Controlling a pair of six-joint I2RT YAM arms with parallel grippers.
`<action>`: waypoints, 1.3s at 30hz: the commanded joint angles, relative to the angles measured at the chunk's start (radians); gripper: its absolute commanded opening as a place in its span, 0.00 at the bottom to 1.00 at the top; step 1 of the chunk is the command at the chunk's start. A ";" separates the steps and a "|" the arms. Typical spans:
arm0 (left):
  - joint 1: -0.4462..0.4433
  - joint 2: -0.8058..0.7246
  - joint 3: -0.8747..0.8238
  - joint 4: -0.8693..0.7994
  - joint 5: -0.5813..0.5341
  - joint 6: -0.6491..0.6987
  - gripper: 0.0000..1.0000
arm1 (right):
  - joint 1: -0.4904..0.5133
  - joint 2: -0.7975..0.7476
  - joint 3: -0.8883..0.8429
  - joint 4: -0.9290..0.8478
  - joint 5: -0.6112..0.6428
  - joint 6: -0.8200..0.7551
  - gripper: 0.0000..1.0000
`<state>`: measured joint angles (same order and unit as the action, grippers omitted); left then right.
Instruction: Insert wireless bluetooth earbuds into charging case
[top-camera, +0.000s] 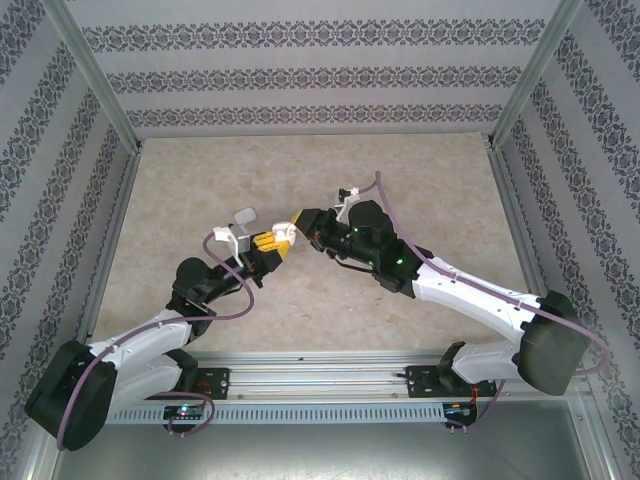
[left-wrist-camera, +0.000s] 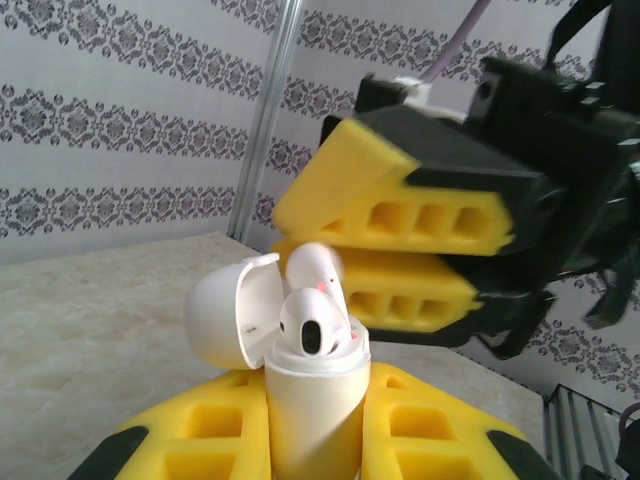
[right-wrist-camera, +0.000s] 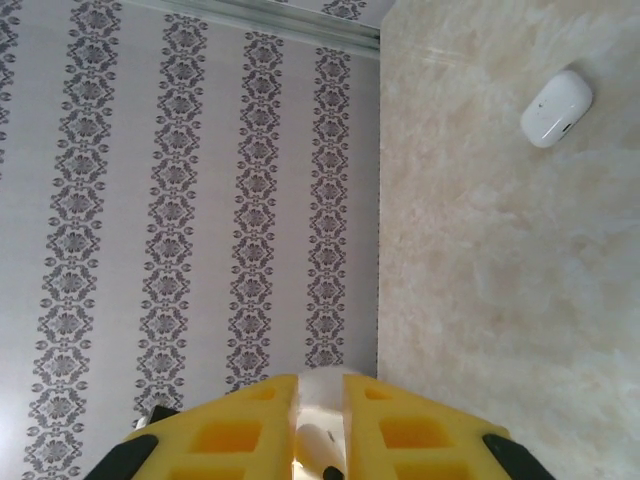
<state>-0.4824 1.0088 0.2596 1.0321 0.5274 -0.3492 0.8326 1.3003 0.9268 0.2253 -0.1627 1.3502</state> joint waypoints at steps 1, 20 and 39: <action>0.007 -0.034 0.042 0.047 0.039 -0.014 0.00 | -0.010 -0.001 -0.005 -0.063 -0.034 -0.037 0.18; 0.008 -0.041 0.050 0.006 0.066 -0.014 0.00 | -0.017 -0.066 0.018 -0.169 -0.038 -0.148 0.22; 0.008 -0.107 0.089 -0.165 0.226 -0.008 0.00 | -0.084 -0.105 0.092 -0.287 -0.165 -0.284 0.43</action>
<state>-0.4824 0.9150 0.3111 0.8940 0.6952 -0.3523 0.7498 1.1809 0.9722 -0.0505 -0.2584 1.1156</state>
